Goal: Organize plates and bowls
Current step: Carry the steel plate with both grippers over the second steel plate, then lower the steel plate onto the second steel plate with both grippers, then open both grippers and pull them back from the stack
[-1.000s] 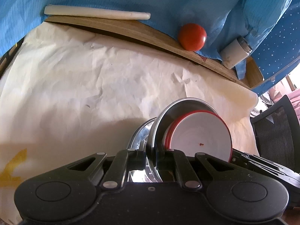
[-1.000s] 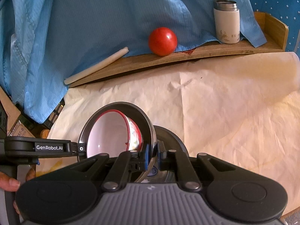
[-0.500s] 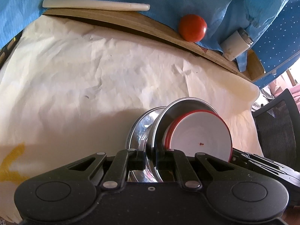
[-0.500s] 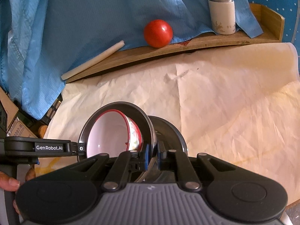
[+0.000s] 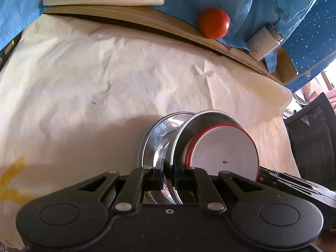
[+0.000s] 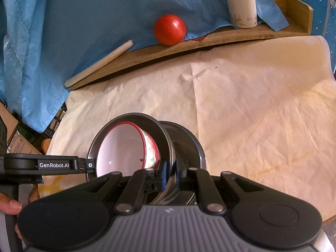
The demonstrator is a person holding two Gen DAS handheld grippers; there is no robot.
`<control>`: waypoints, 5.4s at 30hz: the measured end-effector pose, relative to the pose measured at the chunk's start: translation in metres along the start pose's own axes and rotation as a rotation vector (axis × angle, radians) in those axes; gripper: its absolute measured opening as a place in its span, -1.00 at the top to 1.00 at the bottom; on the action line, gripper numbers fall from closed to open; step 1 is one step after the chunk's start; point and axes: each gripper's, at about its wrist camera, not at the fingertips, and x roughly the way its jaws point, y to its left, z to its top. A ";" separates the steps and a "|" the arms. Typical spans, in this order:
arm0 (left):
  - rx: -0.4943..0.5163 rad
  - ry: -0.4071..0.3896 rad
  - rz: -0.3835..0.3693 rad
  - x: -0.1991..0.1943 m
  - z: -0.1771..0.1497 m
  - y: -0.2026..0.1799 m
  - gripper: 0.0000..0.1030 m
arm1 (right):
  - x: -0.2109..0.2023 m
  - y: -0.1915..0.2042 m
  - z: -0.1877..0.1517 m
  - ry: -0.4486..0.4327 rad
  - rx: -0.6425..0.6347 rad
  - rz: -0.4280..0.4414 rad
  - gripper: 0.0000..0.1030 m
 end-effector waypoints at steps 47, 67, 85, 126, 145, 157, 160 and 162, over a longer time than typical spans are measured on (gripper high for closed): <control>-0.021 0.047 0.046 0.014 0.000 -0.001 0.87 | 0.018 -0.010 0.002 0.078 0.020 0.009 0.80; -0.047 0.056 0.051 0.018 0.001 0.001 0.86 | 0.024 -0.009 0.004 0.097 0.023 0.007 0.80; -0.049 0.053 0.047 0.021 0.001 0.000 0.85 | 0.029 -0.012 0.001 0.101 0.050 0.000 0.78; 0.038 -0.038 0.129 0.014 -0.002 -0.013 0.63 | 0.026 -0.005 0.001 0.069 -0.041 -0.030 0.65; -0.021 -0.192 0.237 -0.003 -0.010 -0.023 0.05 | 0.022 -0.019 0.012 0.039 -0.123 0.021 0.11; -0.014 -0.298 0.257 -0.020 -0.029 -0.037 -0.44 | 0.005 -0.025 0.014 -0.032 -0.130 0.039 -0.22; -0.007 -0.328 0.249 -0.026 -0.034 -0.038 -0.58 | -0.003 -0.024 0.013 -0.064 -0.128 0.038 -0.37; 0.001 -0.349 0.238 -0.032 -0.037 -0.037 -0.63 | -0.008 -0.022 0.011 -0.088 -0.129 0.034 -0.43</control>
